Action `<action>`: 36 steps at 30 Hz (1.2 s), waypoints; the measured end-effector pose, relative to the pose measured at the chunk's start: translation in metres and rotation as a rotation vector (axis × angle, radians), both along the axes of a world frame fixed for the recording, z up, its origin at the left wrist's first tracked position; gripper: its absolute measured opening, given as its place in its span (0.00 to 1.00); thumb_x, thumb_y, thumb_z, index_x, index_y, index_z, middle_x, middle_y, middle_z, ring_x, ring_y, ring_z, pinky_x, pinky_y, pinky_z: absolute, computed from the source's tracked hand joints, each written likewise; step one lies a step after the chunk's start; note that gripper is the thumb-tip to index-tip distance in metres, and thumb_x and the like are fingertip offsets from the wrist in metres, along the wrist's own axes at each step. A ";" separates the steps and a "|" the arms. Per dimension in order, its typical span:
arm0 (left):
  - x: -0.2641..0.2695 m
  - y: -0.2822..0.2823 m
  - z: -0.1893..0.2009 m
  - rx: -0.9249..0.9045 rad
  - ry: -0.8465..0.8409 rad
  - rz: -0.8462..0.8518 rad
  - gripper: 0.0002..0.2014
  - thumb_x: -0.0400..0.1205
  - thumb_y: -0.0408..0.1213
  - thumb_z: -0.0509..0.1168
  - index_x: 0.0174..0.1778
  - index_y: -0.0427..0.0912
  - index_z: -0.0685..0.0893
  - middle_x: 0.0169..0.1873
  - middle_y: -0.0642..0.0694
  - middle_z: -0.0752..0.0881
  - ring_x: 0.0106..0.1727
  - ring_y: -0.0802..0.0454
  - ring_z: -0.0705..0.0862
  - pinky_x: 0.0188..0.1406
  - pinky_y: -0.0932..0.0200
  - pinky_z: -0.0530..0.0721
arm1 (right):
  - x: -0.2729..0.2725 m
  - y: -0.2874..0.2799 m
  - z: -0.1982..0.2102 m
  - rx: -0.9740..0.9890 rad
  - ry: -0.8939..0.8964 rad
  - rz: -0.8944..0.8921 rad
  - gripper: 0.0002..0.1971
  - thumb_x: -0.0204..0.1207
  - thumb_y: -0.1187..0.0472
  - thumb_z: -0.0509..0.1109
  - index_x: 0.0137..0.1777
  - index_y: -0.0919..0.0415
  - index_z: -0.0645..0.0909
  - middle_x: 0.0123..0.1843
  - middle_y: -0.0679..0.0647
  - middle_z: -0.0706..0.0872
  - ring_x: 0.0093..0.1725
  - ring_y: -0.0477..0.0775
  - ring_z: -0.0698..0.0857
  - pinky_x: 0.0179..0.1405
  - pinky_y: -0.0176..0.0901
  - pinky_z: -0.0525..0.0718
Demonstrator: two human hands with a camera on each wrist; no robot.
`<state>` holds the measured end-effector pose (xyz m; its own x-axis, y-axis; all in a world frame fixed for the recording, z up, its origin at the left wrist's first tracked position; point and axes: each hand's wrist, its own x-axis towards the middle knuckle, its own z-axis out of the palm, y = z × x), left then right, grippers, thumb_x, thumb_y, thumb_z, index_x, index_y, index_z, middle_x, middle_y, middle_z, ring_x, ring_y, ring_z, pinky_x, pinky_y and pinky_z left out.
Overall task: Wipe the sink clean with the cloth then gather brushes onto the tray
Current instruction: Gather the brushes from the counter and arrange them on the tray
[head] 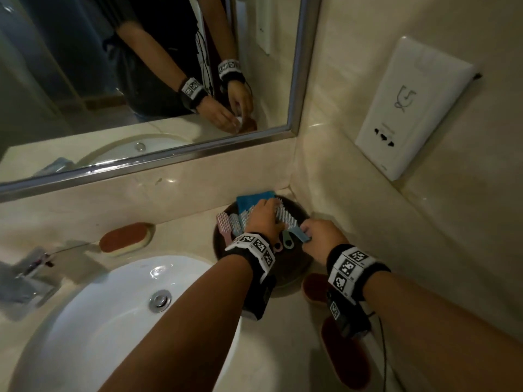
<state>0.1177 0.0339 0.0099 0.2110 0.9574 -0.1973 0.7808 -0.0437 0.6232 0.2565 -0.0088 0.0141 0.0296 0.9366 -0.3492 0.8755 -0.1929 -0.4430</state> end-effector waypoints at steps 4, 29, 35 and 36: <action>0.008 0.018 -0.015 -0.013 -0.030 -0.030 0.25 0.78 0.34 0.70 0.71 0.42 0.71 0.67 0.40 0.75 0.68 0.44 0.74 0.67 0.55 0.72 | 0.003 0.015 -0.012 -0.007 -0.017 -0.055 0.08 0.72 0.64 0.70 0.50 0.58 0.84 0.50 0.56 0.88 0.50 0.57 0.86 0.51 0.45 0.85; 0.019 0.108 -0.076 -0.164 0.224 -0.290 0.37 0.81 0.46 0.64 0.82 0.56 0.50 0.82 0.46 0.58 0.80 0.41 0.62 0.80 0.42 0.57 | -0.010 0.090 -0.071 0.017 -0.076 -0.261 0.16 0.76 0.62 0.66 0.63 0.55 0.77 0.57 0.59 0.86 0.53 0.62 0.85 0.51 0.50 0.85; 0.013 0.114 -0.093 -0.180 0.338 -0.320 0.49 0.75 0.39 0.72 0.82 0.58 0.44 0.82 0.48 0.56 0.80 0.41 0.60 0.79 0.38 0.55 | -0.011 0.097 -0.077 -0.003 -0.103 -0.287 0.18 0.75 0.61 0.66 0.66 0.57 0.76 0.60 0.60 0.85 0.58 0.63 0.84 0.55 0.51 0.85; 0.012 0.113 -0.095 -0.176 0.349 -0.315 0.48 0.75 0.38 0.71 0.82 0.58 0.45 0.81 0.48 0.59 0.80 0.41 0.60 0.79 0.38 0.55 | -0.011 0.097 -0.078 -0.003 -0.105 -0.296 0.18 0.75 0.61 0.66 0.65 0.58 0.77 0.59 0.61 0.85 0.58 0.63 0.84 0.55 0.51 0.85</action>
<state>0.1295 0.1471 -0.0851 0.3772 0.8034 -0.4606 0.9097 -0.2283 0.3467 0.2455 0.0884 -0.0640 0.3367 0.8810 -0.3323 0.8220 -0.4471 -0.3527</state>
